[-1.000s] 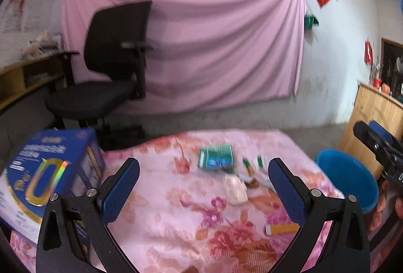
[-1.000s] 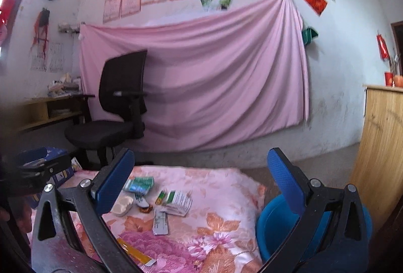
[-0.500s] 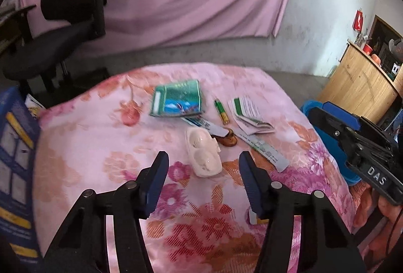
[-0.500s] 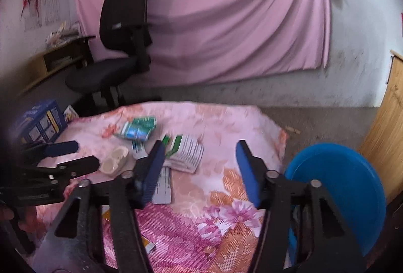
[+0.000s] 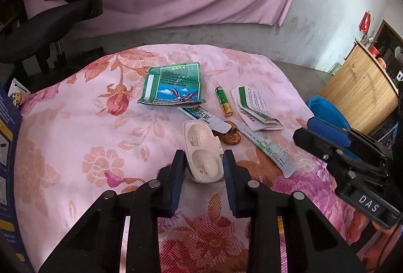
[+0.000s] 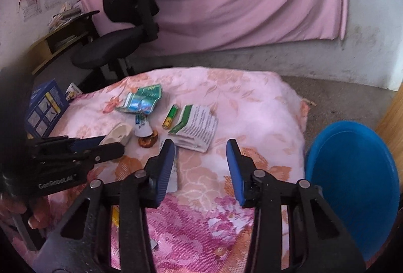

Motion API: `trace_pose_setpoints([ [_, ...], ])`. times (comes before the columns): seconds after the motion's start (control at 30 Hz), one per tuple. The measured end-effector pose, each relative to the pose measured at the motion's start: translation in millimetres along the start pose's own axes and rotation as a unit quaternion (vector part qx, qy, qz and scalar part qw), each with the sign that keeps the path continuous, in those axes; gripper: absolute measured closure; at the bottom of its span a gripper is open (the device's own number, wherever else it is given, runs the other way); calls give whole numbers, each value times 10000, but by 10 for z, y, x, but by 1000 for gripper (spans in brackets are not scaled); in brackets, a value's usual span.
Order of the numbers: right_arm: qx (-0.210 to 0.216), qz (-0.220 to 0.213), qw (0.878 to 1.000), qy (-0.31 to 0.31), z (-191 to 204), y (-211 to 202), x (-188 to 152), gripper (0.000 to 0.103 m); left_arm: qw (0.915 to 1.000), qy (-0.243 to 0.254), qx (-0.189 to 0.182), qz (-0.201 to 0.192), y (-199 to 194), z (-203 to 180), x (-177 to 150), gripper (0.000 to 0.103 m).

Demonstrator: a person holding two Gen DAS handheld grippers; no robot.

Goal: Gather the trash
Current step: 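Grasp the white plastic case with the left gripper while the right gripper grasps a white medicine strip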

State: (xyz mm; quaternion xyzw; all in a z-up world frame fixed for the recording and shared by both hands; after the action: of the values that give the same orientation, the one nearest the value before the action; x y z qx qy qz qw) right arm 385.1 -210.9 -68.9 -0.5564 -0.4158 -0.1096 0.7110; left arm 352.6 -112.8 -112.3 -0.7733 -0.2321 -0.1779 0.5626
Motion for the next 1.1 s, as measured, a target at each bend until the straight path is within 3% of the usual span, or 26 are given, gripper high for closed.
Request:
trace_pose_setpoints([
  [0.33, 360, 293, 9982, -389, 229, 130, -46, 39, 9993, -288, 105, -196, -185, 160, -43, 77],
  [0.57, 554, 778, 9942, -494, 329, 315, -150, 39, 9984, -441, 147, -316, -337, 215, -92, 77],
  [0.7, 545, 798, 9935, -600, 382, 308, -166, 50, 9968, -431, 253, -617, -536, 212, -107, 77],
  [0.87, 500, 661, 9939, -726, 461, 191, -169, 51, 9926, -493, 267, -1073, -768, 248, -135, 77],
  [1.1, 370, -99, 9963, -771, 548, -189, -77, 52, 9832, -374, 172, -1778, -1061, 133, -25, 77],
])
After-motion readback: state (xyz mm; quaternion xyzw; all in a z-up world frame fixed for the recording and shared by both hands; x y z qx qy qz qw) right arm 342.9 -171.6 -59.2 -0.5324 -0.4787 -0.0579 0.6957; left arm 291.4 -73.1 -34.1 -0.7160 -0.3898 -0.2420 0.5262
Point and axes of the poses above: each gripper's, at about its wrist camera, not at the fingertips, and y roughly the way its jaws point, z to its left, x to its top, the point moved 9 cm from there along y, roughly the way its jaws point, and after that the axes turned 9 degrees about -y, right-handed, at the moved point
